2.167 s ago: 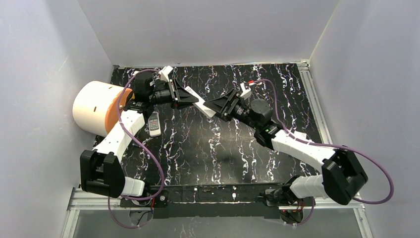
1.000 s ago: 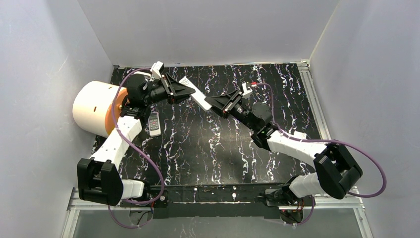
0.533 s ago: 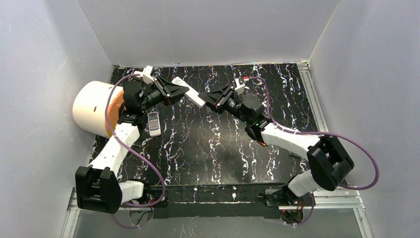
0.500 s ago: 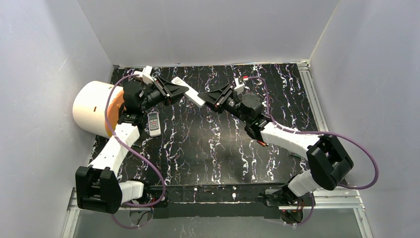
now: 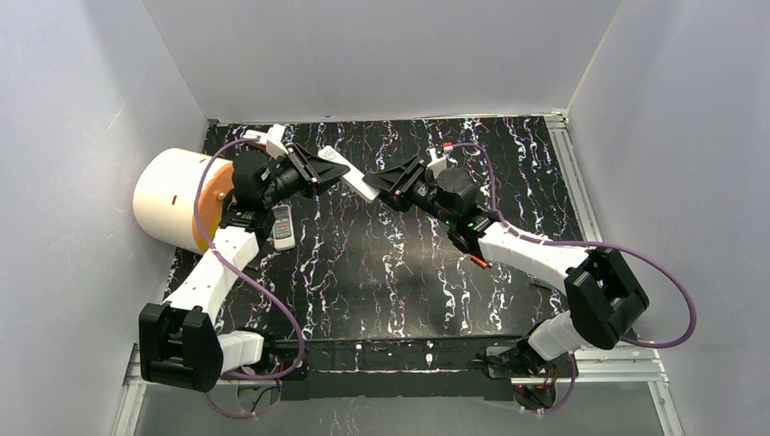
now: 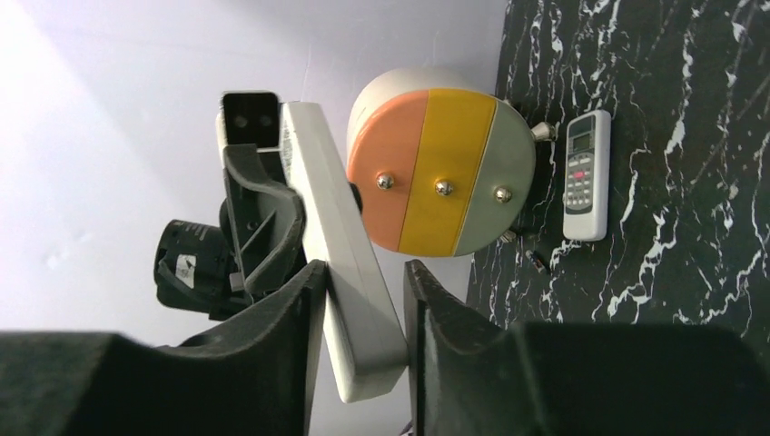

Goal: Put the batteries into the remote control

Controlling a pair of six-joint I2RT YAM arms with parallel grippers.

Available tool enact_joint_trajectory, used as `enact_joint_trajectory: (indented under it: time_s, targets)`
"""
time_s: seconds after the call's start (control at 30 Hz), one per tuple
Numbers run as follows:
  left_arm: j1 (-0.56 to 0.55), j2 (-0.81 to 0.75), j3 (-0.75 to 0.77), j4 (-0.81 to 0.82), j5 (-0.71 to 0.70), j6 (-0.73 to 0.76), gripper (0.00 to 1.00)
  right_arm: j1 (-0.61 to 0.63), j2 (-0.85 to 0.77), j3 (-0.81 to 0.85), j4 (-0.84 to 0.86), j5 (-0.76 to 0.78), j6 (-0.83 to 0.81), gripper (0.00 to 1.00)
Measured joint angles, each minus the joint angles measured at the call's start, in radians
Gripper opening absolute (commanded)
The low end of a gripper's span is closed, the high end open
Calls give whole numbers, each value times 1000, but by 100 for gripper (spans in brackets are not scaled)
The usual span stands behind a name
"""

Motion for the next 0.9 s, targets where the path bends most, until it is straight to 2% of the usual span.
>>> enact_joint_trajectory:
  time_s: [0.1,0.27,0.43,0.6,0.77,0.9]
  targets:
    - [-32,3,22,-16,18,59,0,1,-32,-27,-28,8,-11,65]
    - [-78,36,67,-36,153,97,0,-24,-149,-163,34,-25,-51,88]
    - [-69,55,81,-43,274,123,0,-109,-259,-231,64,-177,-200,91]
    - [-66,51,80,-43,342,145,0,-118,-214,-106,-15,-447,-412,83]
    - [-66,36,74,-42,377,158,0,-114,-134,-32,-51,-580,-511,58]
    - [-66,30,67,-43,382,174,0,-114,-85,-19,-26,-636,-502,40]
